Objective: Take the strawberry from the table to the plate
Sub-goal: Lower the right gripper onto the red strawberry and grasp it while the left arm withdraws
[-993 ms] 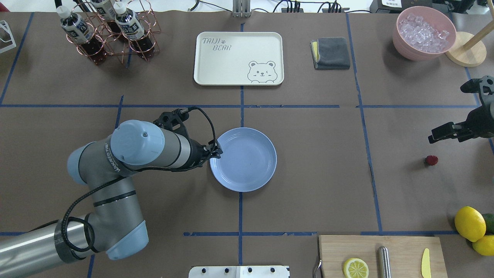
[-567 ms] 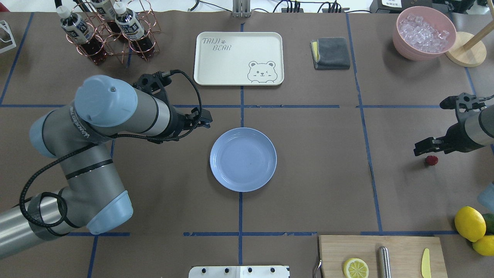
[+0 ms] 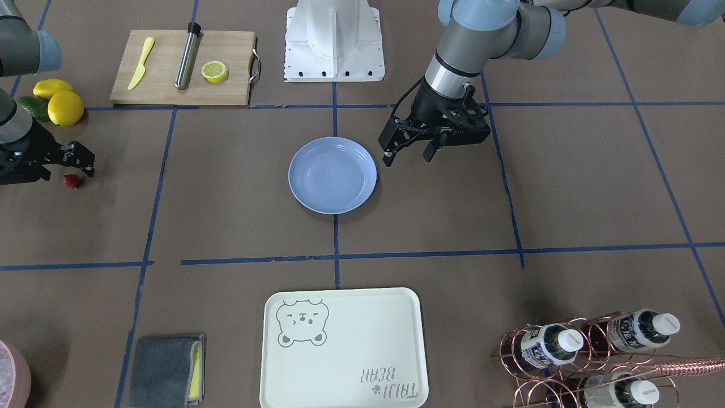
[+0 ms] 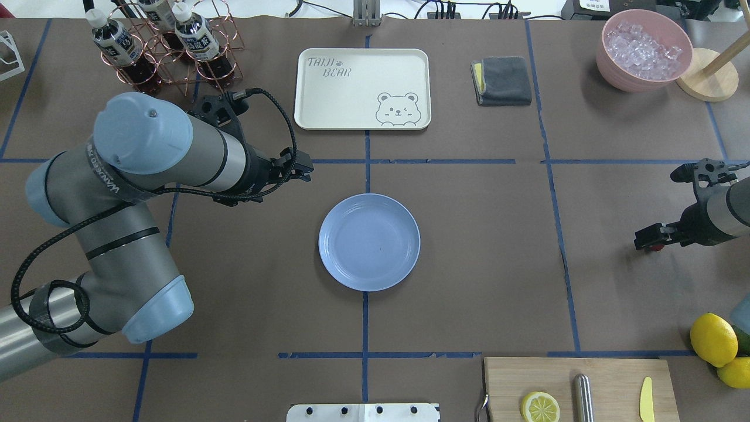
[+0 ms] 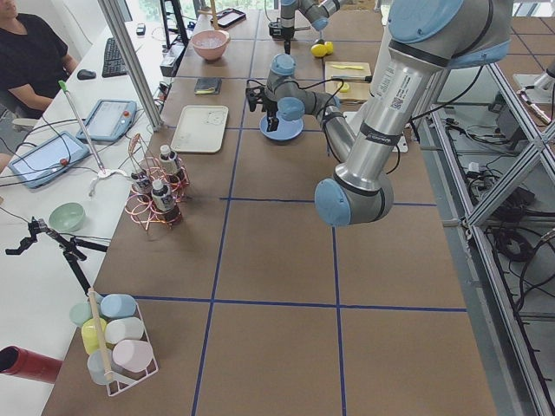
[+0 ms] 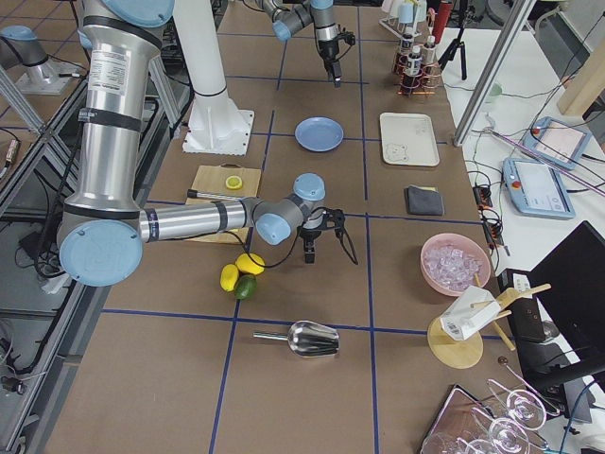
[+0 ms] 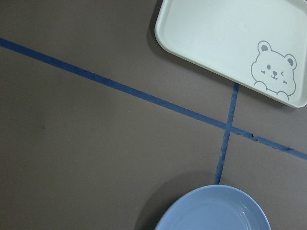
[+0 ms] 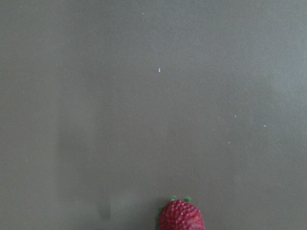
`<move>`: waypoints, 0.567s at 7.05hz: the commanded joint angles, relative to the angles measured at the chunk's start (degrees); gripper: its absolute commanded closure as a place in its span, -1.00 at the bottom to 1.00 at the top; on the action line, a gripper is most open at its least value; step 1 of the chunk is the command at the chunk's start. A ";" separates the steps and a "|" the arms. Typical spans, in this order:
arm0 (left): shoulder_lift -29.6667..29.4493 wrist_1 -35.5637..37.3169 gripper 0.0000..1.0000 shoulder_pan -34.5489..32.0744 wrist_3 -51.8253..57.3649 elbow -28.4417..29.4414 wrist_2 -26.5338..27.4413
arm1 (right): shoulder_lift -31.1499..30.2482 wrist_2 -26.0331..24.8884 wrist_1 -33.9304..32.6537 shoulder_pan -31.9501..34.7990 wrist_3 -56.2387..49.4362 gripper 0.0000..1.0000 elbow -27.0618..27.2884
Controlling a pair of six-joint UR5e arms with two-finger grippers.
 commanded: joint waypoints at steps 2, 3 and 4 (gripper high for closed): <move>0.03 -0.08 -1.00 -0.04 0.01 0.19 -0.01 | 2.10 -0.10 -0.04 -0.08 -0.19 -0.62 -1.33; 0.03 -0.08 -1.00 -0.04 0.01 0.10 -0.01 | 2.54 -0.10 -0.04 -0.08 -0.19 -0.57 -2.12; 0.03 -0.08 -1.00 -0.04 0.01 0.10 -0.01 | 2.63 -0.10 -0.04 0.01 -0.28 -0.46 -2.12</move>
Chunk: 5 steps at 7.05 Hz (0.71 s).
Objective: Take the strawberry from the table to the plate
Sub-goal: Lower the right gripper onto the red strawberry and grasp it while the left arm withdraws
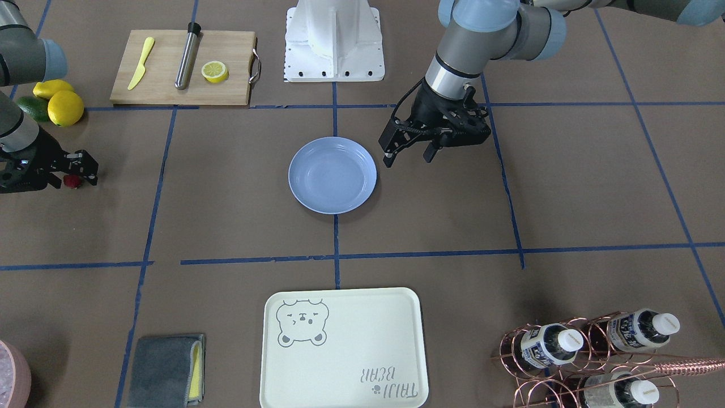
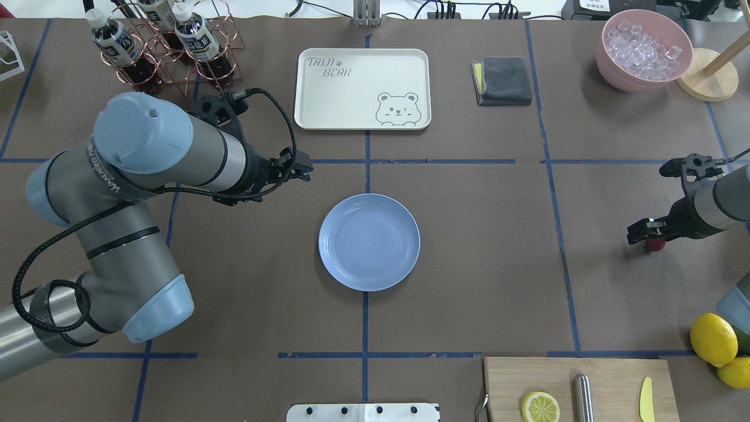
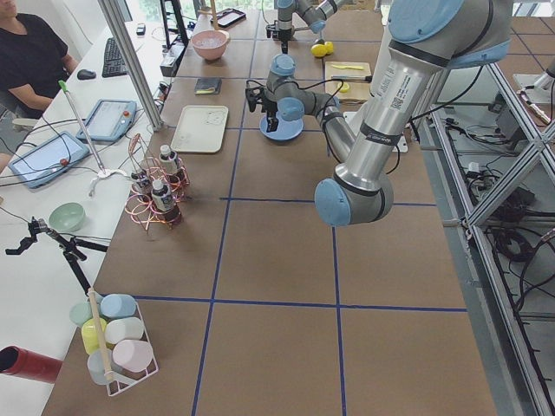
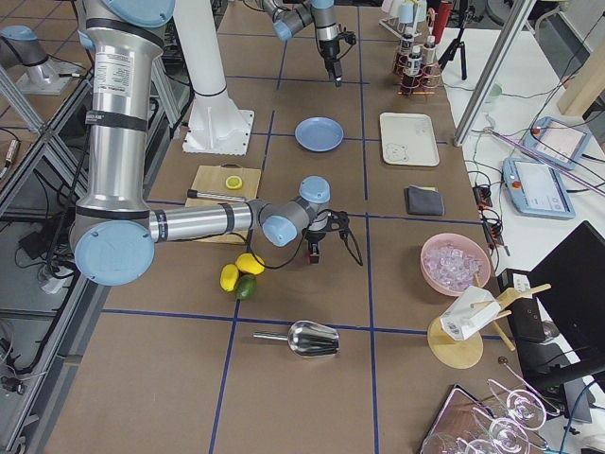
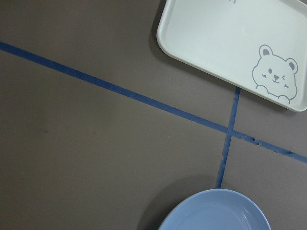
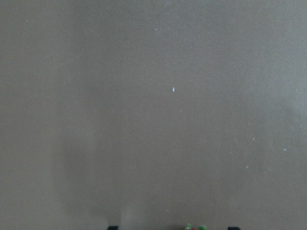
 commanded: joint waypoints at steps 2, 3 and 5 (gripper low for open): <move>0.01 0.00 -1.00 0.00 0.00 -0.12 0.00 | 0.21 -0.01 0.08 0.16 -0.25 -0.35 -0.30; -0.07 0.00 -1.00 0.00 0.00 -0.12 0.00 | -0.14 -0.01 0.08 0.25 -0.25 -0.37 -0.12; -0.08 0.00 -1.00 0.00 0.00 -0.12 0.00 | -0.93 -0.01 0.08 0.42 -0.25 -0.37 0.14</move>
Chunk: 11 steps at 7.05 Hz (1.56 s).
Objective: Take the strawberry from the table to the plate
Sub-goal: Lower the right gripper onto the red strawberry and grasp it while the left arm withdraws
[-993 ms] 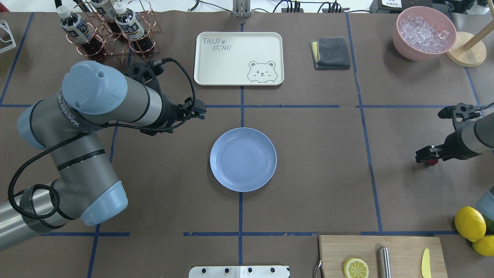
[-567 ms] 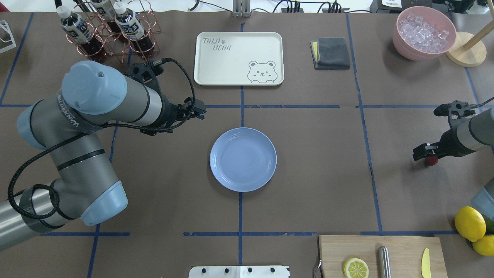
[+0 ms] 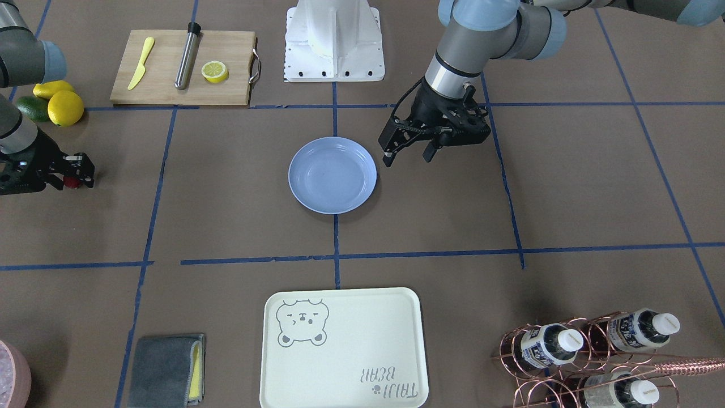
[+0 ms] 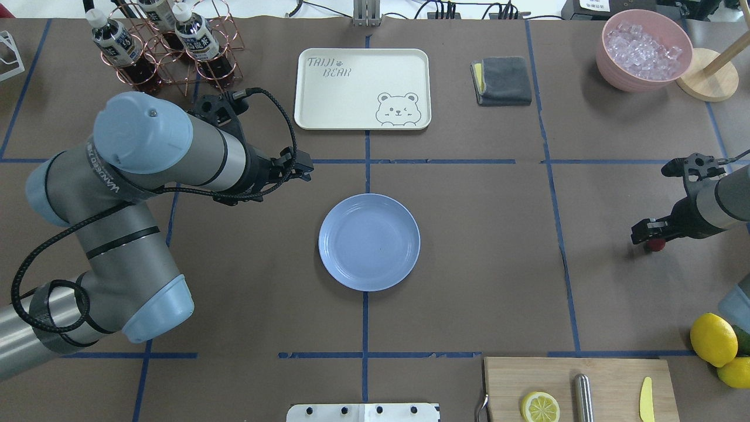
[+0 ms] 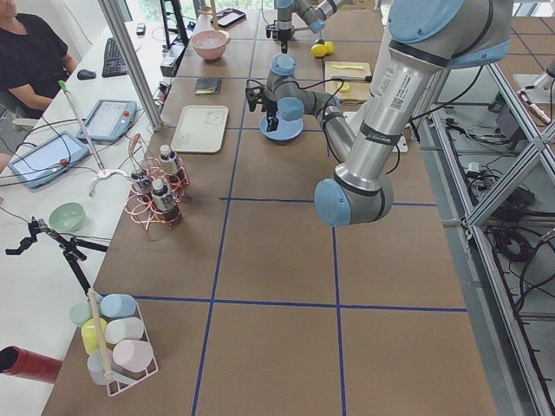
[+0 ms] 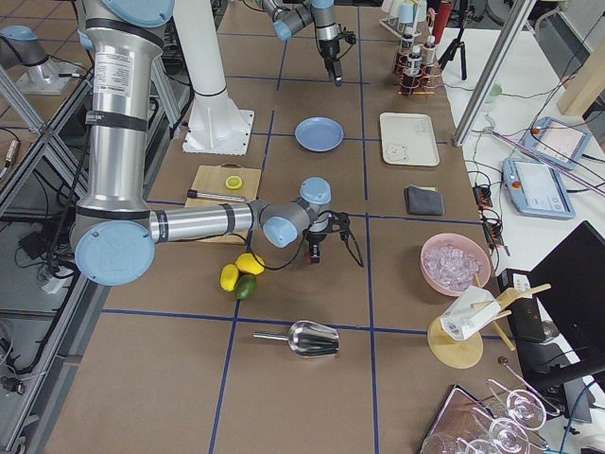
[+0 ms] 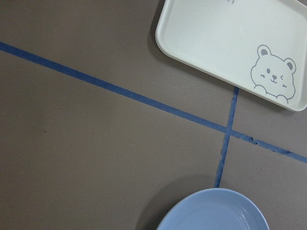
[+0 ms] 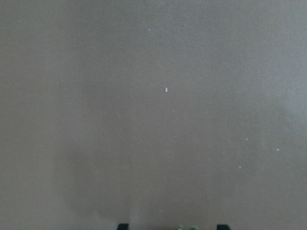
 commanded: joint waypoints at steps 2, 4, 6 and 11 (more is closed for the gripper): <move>-0.10 0.00 -1.00 0.00 0.00 -0.09 0.00 | -0.96 0.00 0.00 0.10 0.00 -0.36 0.31; -0.10 0.00 -1.00 0.00 -0.09 -0.18 0.00 | -0.87 0.18 -0.17 0.01 0.00 0.17 0.22; -0.27 0.00 -1.00 0.00 -0.09 -0.27 0.00 | -0.96 0.18 -0.09 0.18 0.00 1.00 0.49; 1.82 10.75 -1.00 -7.64 16.89 -4.46 -0.26 | 13.82 3.16 -11.43 0.71 2.71 1.00 7.43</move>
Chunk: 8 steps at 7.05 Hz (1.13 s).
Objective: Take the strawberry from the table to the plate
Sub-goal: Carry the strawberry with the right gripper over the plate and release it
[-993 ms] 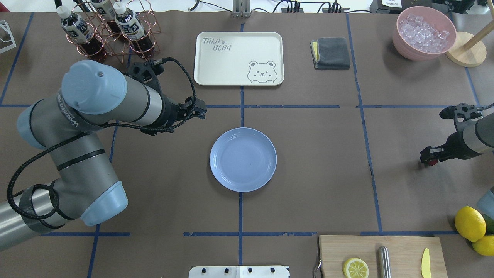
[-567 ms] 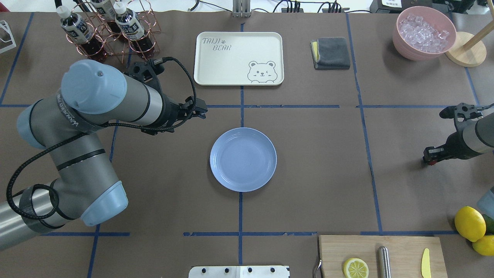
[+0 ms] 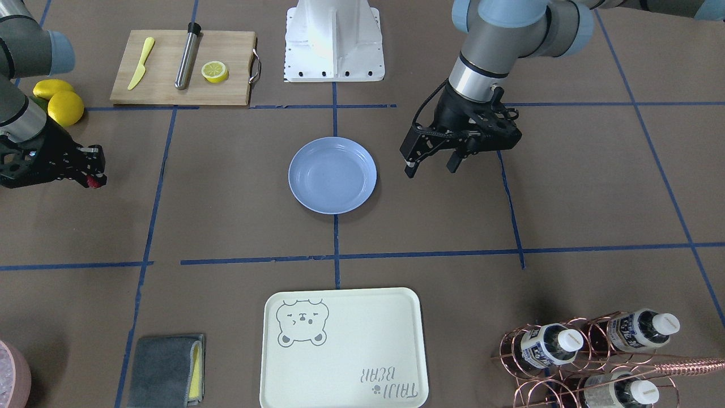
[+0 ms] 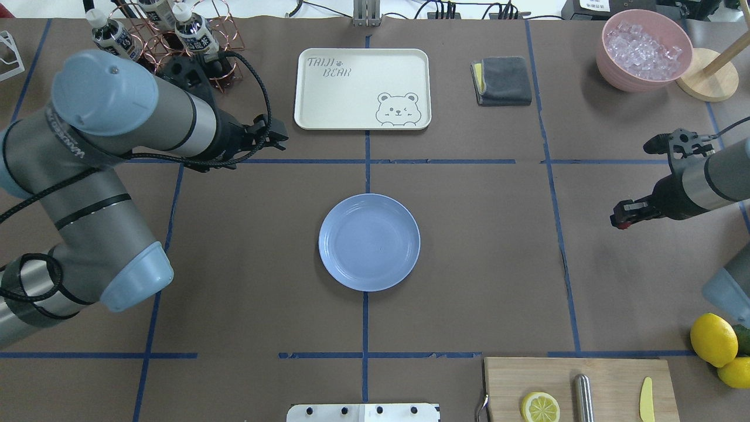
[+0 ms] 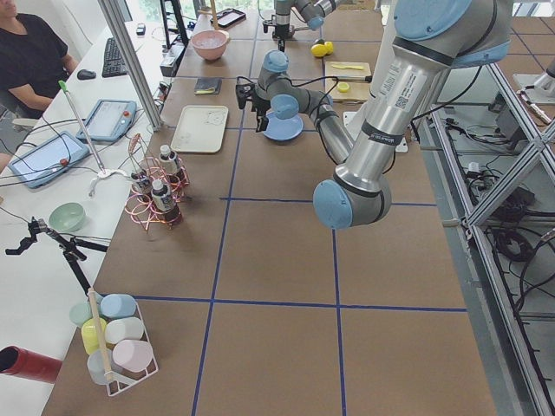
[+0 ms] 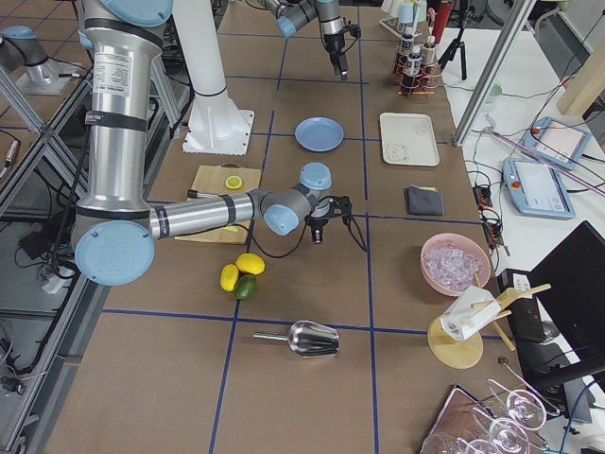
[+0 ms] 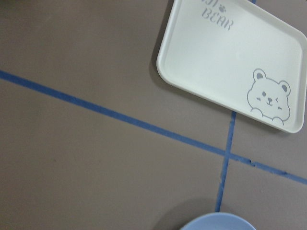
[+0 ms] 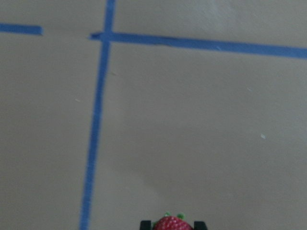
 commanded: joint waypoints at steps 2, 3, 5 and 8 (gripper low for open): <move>5.20 8.89 -1.00 -4.38 15.53 -4.17 -0.36 | 23.16 -0.47 -20.17 -5.68 10.57 1.00 0.69; 8.10 9.07 -1.00 -5.87 23.31 -4.44 -1.23 | 28.45 -3.52 -23.35 -9.81 14.10 1.00 -0.09; 14.86 8.29 -1.00 -9.99 37.99 -4.62 -1.77 | 36.55 -10.47 -24.97 -17.55 22.36 1.00 -2.89; 20.24 8.19 -1.00 -19.48 56.14 -3.47 -7.30 | 45.71 -18.22 -24.27 -24.52 24.59 1.00 -16.15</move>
